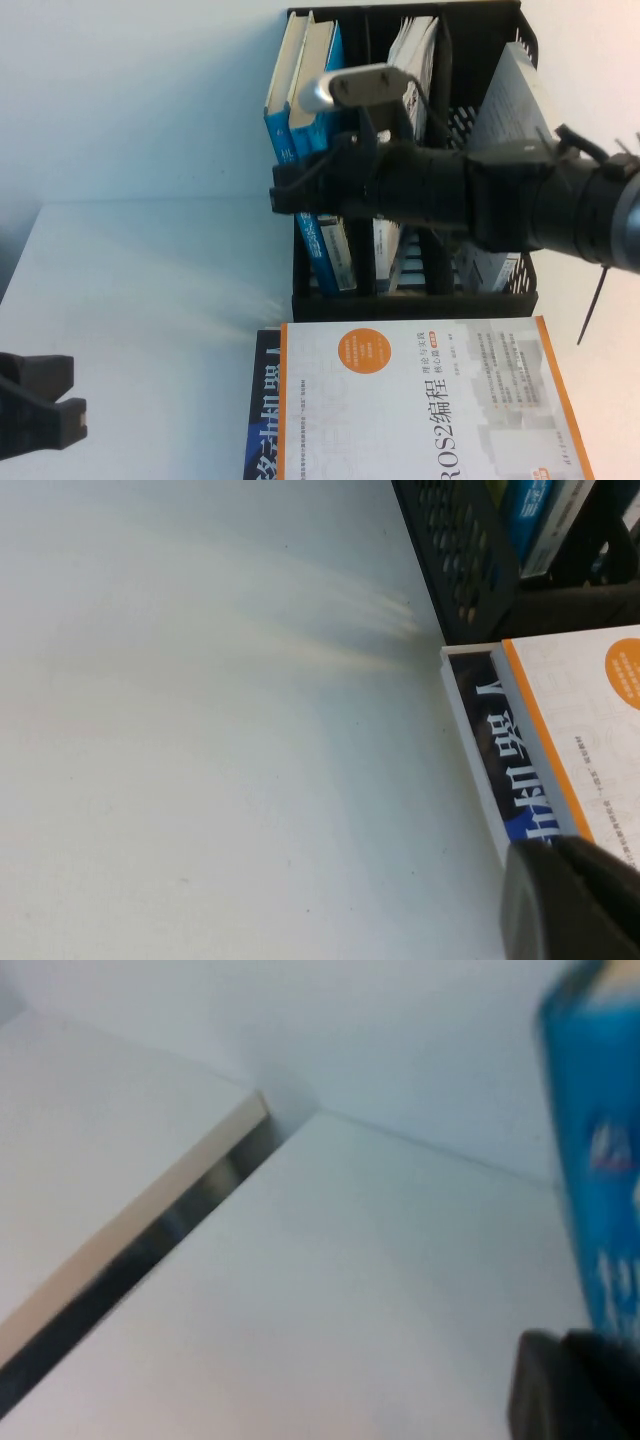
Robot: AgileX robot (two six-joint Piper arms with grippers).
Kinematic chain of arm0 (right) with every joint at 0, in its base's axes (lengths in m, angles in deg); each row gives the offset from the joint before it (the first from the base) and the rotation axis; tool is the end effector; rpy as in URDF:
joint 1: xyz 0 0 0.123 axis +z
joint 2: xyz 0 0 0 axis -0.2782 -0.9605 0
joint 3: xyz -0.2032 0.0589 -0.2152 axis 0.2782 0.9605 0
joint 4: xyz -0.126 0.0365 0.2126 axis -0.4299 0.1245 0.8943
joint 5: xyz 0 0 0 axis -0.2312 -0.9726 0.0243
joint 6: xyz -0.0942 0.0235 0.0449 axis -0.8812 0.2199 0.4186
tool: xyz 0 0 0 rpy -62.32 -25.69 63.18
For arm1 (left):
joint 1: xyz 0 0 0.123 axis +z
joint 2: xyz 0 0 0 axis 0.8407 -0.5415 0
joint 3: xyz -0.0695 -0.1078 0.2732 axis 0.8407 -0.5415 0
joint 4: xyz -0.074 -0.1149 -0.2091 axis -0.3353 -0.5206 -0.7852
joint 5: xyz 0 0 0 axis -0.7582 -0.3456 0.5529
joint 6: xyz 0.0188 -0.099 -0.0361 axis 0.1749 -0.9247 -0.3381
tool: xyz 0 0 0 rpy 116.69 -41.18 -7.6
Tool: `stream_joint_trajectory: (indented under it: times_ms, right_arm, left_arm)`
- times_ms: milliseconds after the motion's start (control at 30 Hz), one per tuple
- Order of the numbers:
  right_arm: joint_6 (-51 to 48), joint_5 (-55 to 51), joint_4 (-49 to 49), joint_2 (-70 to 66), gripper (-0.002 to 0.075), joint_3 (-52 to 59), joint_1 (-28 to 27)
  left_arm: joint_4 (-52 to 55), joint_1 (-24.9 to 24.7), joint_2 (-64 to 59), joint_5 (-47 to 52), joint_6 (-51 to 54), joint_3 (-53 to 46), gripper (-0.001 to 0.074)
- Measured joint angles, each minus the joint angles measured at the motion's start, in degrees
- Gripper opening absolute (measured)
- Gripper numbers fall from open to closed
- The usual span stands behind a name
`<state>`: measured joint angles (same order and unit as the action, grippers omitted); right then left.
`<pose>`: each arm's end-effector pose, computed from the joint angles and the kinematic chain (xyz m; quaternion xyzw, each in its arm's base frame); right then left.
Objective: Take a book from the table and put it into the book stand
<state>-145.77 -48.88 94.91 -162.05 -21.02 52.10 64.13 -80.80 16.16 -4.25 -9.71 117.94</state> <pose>0.3674 0.2898 0.2690 -0.2174 0.8032 0.2917 0.4717 0.1215 -0.0518 0.3334 0.0359 0.8919 -0.1581 0.4221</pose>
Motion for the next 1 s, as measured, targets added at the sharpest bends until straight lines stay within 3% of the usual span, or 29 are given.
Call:
stream_joint_trajectory:
  times_ms: [400, 567, 800, 1000]
  right_arm:
    - [-6.87, 1.31, 0.53, 13.52, -0.0003, -1.39, -0.12]
    - [-7.33, 0.77, -5.14, 21.1, -0.0003, -1.39, -0.12]
    - [12.1, -13.44, -27.25, 23.69, -0.0003, 2.85, -0.26]
    - [22.05, -14.99, -30.49, 14.54, -0.0003, 9.02, -0.16]
  left_arm:
    - [0.22, 0.0, 0.0, -0.22, 0.0, -0.51, -0.0002]
    - [-0.89, 0.0, 0.0, 0.61, 0.0, -2.22, -0.0002]
    - [-2.53, 0.0, 1.27, 0.65, 0.0, -3.33, -0.0002]
    - [-2.61, 0.0, 2.02, 0.65, 0.0, -3.33, -0.0003]
